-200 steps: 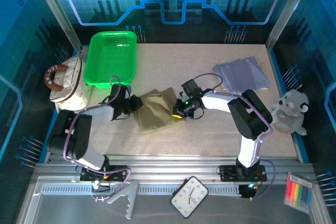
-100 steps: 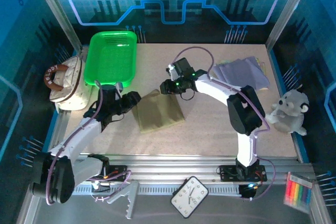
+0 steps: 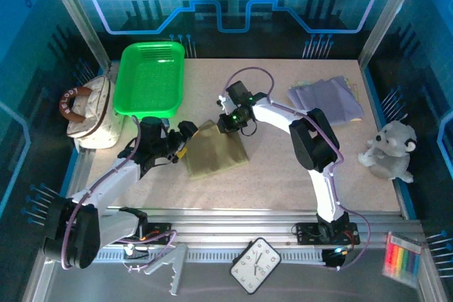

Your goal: Fold and stack the skirts

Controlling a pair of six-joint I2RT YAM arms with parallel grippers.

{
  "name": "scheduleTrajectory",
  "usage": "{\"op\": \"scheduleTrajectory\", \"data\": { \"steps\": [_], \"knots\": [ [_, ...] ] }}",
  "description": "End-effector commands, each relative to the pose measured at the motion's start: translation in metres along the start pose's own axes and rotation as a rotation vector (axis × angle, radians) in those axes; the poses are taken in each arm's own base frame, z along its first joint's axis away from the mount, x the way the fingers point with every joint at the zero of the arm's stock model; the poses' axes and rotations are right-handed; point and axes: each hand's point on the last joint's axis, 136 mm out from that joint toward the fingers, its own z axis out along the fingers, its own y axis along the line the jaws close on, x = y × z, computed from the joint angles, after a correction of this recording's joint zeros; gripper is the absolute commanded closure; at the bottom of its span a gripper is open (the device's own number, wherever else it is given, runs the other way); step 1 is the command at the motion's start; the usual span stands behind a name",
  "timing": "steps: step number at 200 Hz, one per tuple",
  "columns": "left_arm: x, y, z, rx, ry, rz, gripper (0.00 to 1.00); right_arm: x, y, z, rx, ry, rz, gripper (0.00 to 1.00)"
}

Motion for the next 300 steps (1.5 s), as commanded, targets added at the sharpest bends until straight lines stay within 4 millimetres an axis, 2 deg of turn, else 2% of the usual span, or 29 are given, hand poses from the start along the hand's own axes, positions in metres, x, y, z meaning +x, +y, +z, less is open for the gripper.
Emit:
{"op": "scheduleTrajectory", "data": {
  "steps": [1, 17, 42, 73, 100, 120, 141, 159, 175, 195, 213, 222, 226, 230, 232, 246, 263, 284, 300],
  "knots": [
    [-0.001, -0.025, -0.006, 0.068, 0.008, -0.01, 0.01, -0.021, 0.033, -0.02, -0.089, -0.072, -0.047, 0.96],
    [0.0, -0.032, -0.008, 0.088, 0.013, -0.01, 0.01, -0.029, 0.041, -0.022, -0.106, -0.089, -0.067, 0.97],
    [0.002, -0.045, -0.005, 0.131, 0.04, -0.005, 0.01, -0.032, 0.03, -0.009, -0.066, -0.078, -0.059, 0.97],
    [0.012, -0.057, 0.011, 0.154, 0.108, 0.001, 0.01, -0.034, 0.032, -0.004, -0.075, -0.07, -0.056, 0.96],
    [0.017, -0.054, 0.026, 0.127, 0.111, -0.021, 0.01, -0.039, 0.031, -0.012, -0.04, -0.088, -0.064, 0.9],
    [0.014, -0.047, 0.029, 0.098, 0.083, -0.032, 0.01, -0.041, 0.038, -0.019, -0.051, -0.096, -0.089, 0.92],
    [0.013, -0.041, 0.036, 0.075, 0.09, -0.027, 0.01, -0.038, 0.036, -0.005, -0.032, -0.067, -0.079, 0.9],
    [0.016, -0.024, 0.049, 0.021, 0.108, -0.05, 0.01, -0.041, 0.021, 0.004, 0.037, -0.075, -0.017, 0.76],
    [0.018, 0.009, 0.055, -0.083, 0.093, -0.106, 0.01, -0.049, 0.008, -0.01, 0.123, -0.132, 0.047, 0.59],
    [0.021, 0.061, 0.054, -0.238, 0.055, -0.193, 0.01, -0.046, -0.005, -0.028, 0.176, -0.171, 0.142, 0.54],
    [0.025, 0.086, 0.054, -0.306, 0.065, -0.225, 0.01, -0.028, -0.008, -0.037, 0.157, -0.166, 0.21, 0.48],
    [0.025, 0.095, 0.054, -0.344, 0.073, -0.227, 0.01, -0.019, -0.016, -0.044, 0.198, -0.177, 0.233, 0.29],
    [0.025, 0.098, 0.054, -0.358, 0.076, -0.224, 0.01, -0.015, -0.021, -0.048, 0.22, -0.184, 0.239, 0.18],
    [0.025, 0.1, 0.055, -0.369, 0.079, -0.22, 0.01, -0.012, -0.025, -0.052, 0.241, -0.191, 0.241, 0.03],
    [0.024, 0.101, 0.055, -0.372, 0.081, -0.218, 0.01, -0.01, -0.027, -0.054, 0.25, -0.195, 0.242, 0.01],
    [0.022, 0.11, 0.055, -0.403, 0.084, -0.221, 0.01, 0.005, -0.043, -0.062, 0.297, -0.19, 0.251, 0.0],
    [0.018, 0.118, 0.055, -0.427, 0.086, -0.232, 0.01, 0.027, -0.057, -0.055, 0.267, -0.128, 0.266, 0.0],
    [0.016, 0.121, 0.056, -0.444, 0.103, -0.211, 0.01, 0.048, -0.057, -0.038, 0.103, -0.033, 0.328, 0.0],
    [0.016, 0.12, 0.056, -0.457, 0.122, -0.185, 0.01, 0.055, -0.046, -0.027, -0.019, 0.023, 0.335, 0.0]
  ]
}}
